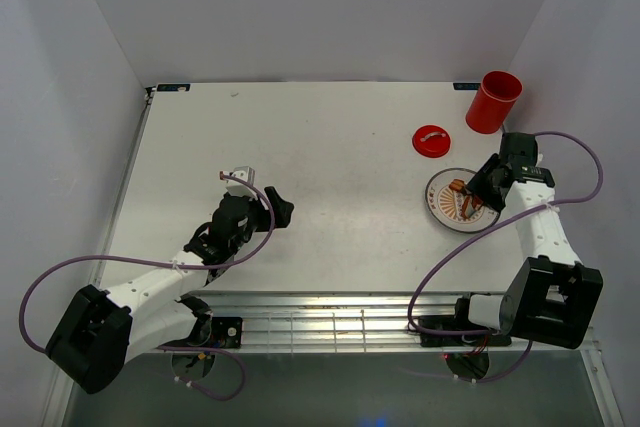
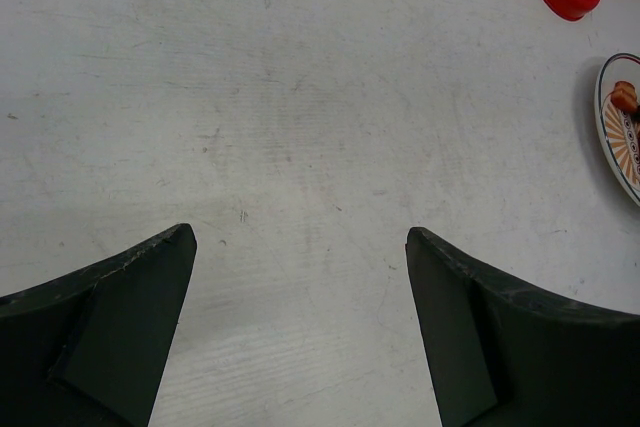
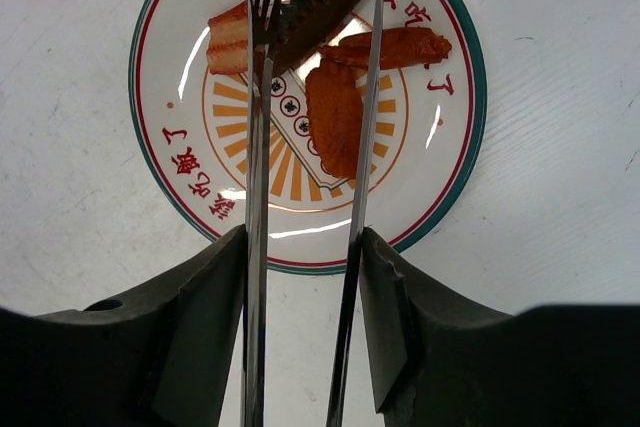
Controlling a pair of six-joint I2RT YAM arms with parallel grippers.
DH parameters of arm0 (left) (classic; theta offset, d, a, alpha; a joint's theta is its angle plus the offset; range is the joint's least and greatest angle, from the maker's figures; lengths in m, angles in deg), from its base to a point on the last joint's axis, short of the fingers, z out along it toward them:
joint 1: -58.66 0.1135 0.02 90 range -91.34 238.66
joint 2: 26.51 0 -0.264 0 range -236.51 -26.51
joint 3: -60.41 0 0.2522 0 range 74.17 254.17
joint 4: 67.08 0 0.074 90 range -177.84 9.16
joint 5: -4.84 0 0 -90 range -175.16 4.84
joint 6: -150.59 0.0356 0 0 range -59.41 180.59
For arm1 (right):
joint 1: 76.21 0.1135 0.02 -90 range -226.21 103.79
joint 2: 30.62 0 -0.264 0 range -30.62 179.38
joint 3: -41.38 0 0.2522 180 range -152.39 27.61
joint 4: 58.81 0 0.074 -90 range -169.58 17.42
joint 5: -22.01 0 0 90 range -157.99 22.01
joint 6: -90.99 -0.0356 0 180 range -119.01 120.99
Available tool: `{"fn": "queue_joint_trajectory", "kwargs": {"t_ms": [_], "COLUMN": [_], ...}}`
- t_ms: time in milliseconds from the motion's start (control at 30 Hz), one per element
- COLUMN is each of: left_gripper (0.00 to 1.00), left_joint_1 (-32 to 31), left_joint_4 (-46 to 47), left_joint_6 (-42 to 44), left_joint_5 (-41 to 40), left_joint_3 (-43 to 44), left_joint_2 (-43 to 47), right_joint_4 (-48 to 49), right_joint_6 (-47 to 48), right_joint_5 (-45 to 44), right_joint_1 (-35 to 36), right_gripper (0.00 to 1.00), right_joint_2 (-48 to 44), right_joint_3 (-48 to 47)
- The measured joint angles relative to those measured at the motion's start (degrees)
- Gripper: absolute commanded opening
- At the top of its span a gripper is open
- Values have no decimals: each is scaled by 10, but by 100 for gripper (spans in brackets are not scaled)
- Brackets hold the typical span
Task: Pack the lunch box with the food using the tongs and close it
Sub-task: Pick up the fake food from the plate.
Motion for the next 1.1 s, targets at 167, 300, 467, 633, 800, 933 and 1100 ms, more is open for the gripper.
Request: {"fn": "queue_joint_trajectory", "kwargs": {"t_ms": [167,300,467,633,800,933,1100], "left_gripper": [96,96,96,96,96,96,96], "left_joint_1": [0,0,0,0,0,0,0], "left_joint_4": [0,0,0,0,0,0,0], "left_joint_6": [0,0,0,0,0,0,0], "left_joint_5": [0,0,0,0,0,0,0], "left_joint_3": [0,0,0,0,0,0,0], "left_joint_2": [0,0,0,0,1,1,1], "right_joint_4": [-3,-3,1,3,19,24,27], "right_joint_6": [5,4,0,-6,-6,0,5], "right_joint_5": [8,14,27,43,56,62,76], "right_joint_1": [0,0,-1,-3,-4,-4,-5], "right_gripper": [54,54,54,51,49,49,54], "right_joint_2": [4,4,12,21,22,26,40], "right_joint_3": [0,0,5,9,11,11,11]}}
